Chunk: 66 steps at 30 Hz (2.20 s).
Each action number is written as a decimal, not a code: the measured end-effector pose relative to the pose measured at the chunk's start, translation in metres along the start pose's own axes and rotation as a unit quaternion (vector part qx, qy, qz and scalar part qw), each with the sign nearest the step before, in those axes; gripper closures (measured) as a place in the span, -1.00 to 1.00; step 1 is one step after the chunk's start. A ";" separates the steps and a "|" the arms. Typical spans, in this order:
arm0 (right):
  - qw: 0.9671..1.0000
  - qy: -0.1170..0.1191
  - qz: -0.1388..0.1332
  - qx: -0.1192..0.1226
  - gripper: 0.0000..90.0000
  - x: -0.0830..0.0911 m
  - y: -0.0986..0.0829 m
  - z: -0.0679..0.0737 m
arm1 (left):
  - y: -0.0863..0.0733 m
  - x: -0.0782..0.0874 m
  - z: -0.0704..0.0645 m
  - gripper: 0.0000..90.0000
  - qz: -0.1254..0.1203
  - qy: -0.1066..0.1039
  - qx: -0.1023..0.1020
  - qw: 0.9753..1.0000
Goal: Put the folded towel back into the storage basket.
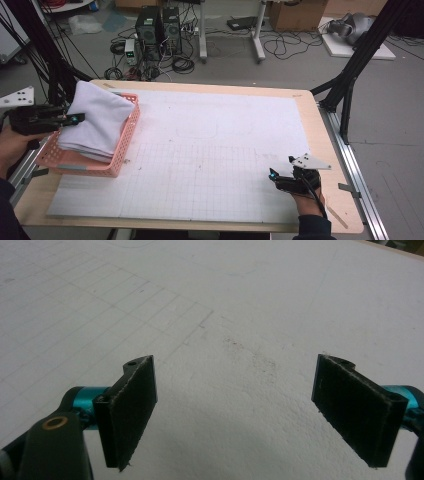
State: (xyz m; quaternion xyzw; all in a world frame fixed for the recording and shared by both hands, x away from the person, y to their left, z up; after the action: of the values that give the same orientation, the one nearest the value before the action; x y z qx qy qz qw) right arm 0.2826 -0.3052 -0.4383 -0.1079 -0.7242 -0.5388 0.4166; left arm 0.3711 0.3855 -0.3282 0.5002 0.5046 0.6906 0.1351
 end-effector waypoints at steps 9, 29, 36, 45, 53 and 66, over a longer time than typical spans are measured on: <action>1.000 0.000 -0.001 -0.005 -0.62 0.002 -0.002 -0.002 | -0.020 -0.019 0.016 0.61 0.022 0.028 0.044 0.998; 1.000 0.001 0.000 -0.006 -0.62 0.003 -0.002 -0.003 | -0.030 -0.039 0.009 0.61 0.039 0.018 0.050 0.998; 1.000 0.002 0.003 -0.003 -0.62 0.002 -0.001 -0.001 | -0.030 -0.046 0.016 0.56 0.067 0.036 0.092 0.993; 1.000 0.001 0.001 -0.006 -0.62 0.004 -0.002 -0.003 | -0.039 -0.037 0.032 -0.21 0.170 0.261 0.189 0.931; 1.000 0.003 0.002 -0.002 -0.62 0.002 0.000 -0.001 | -0.027 -0.034 0.018 0.20 0.141 0.278 0.178 0.933; 1.000 0.003 -0.001 -0.004 -0.62 0.003 -0.002 -0.004 | -0.048 -0.080 0.026 0.30 0.291 0.350 0.216 0.864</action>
State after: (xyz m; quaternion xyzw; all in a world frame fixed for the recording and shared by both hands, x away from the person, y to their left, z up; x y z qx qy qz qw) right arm 0.2814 -0.3102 -0.4370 -0.1077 -0.7209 -0.5423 0.4179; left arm 0.4142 0.3670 -0.4127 0.3667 0.4869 0.7021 -0.3681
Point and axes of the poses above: each handheld gripper's, and its own axes: x roughly backward along the jaws, y roughly out of its top, z roughly to its left, the point moved 2 cm from there along -x, roughly forward along the jaws, and after that the axes turned 13 degrees about z, right-handed, at the moved point
